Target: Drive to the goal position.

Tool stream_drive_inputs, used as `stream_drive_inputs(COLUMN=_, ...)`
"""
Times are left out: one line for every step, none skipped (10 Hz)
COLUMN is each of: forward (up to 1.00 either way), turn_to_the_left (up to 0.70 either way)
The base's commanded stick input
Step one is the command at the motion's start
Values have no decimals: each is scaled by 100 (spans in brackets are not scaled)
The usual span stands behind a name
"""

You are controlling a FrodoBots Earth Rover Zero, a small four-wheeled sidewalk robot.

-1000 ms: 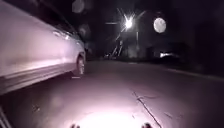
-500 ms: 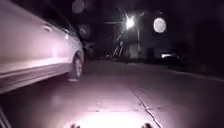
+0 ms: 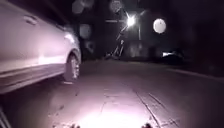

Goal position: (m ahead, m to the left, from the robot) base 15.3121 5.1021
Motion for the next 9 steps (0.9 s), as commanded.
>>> stream_drive_inputs(forward=70, turn_to_the_left=0)
stream_drive_inputs(forward=70, turn_to_the_left=0)
stream_drive_inputs(forward=70, turn_to_the_left=0)
stream_drive_inputs(forward=70, turn_to_the_left=0)
stream_drive_inputs(forward=70, turn_to_the_left=0)
stream_drive_inputs(forward=70, turn_to_the_left=0)
stream_drive_inputs(forward=70, turn_to_the_left=0)
stream_drive_inputs(forward=70, turn_to_the_left=0)
stream_drive_inputs(forward=70, turn_to_the_left=0)
